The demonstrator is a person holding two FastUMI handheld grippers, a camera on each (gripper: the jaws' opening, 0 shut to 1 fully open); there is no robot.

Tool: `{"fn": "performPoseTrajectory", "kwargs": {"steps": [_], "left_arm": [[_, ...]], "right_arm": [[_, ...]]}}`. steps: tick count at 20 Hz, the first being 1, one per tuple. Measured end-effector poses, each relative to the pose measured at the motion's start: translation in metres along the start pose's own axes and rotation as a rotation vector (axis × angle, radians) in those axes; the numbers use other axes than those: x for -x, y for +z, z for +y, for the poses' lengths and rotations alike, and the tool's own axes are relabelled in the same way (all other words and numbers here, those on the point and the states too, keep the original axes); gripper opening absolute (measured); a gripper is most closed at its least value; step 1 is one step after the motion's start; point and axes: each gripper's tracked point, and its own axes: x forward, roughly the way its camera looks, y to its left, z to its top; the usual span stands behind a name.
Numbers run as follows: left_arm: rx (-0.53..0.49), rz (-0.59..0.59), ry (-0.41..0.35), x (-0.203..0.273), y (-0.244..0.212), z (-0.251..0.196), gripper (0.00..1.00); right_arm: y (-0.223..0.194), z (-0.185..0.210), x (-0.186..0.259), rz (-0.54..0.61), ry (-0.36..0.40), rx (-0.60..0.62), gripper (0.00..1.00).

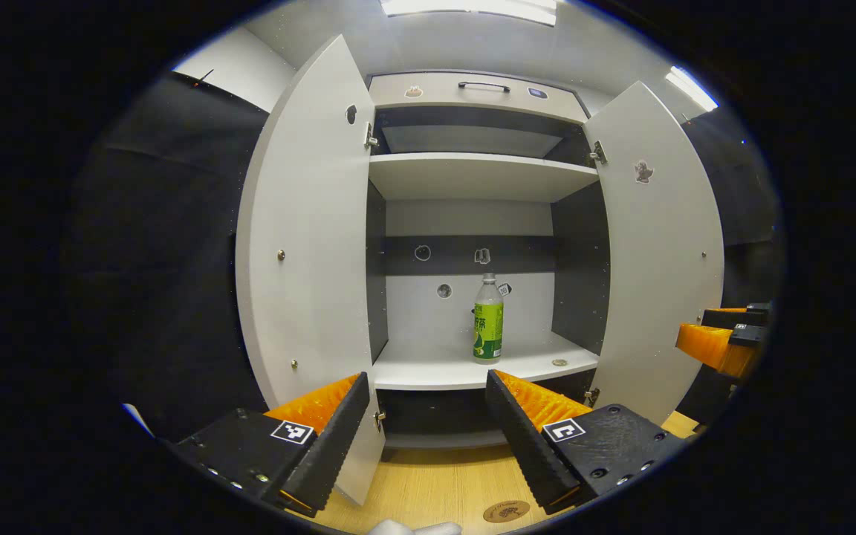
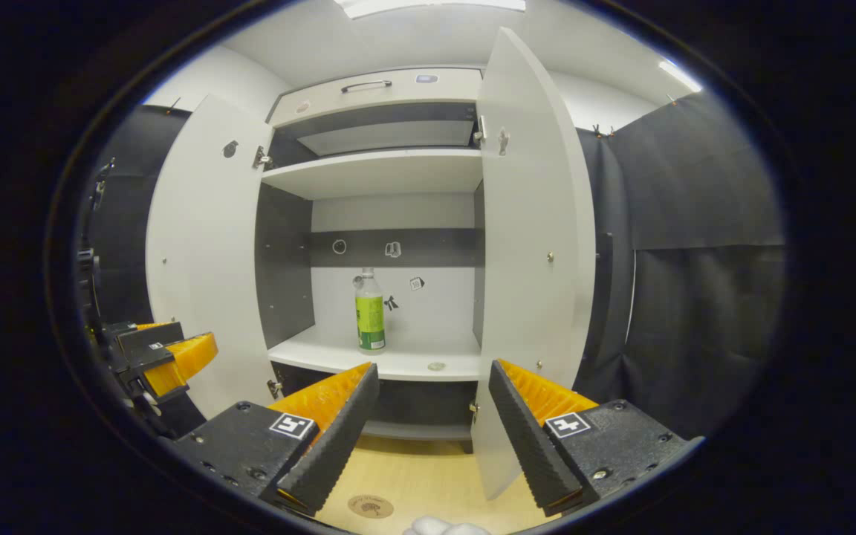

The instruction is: Grasp the bottle in the cabinet with the left hand and place it on the coaster, then close the right door with the right hand and the left door with the left hand.

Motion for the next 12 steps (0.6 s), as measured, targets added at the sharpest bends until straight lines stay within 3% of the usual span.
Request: {"fn": "performPoseTrajectory", "kwargs": {"steps": [6,12], "left_arm": [[0.007,-0.017,-0.038,-0.038,0.003,-0.013,0.96],[0.045,-0.081,-0.092,-0.113,0.024,-0.045,0.96]], "right_arm": [[0.005,0.003,-0.004,-0.001,-0.006,-0.008,0.98],[0.019,0.008,0.003,-0.013,-0.017,0.006,0.98]]}}
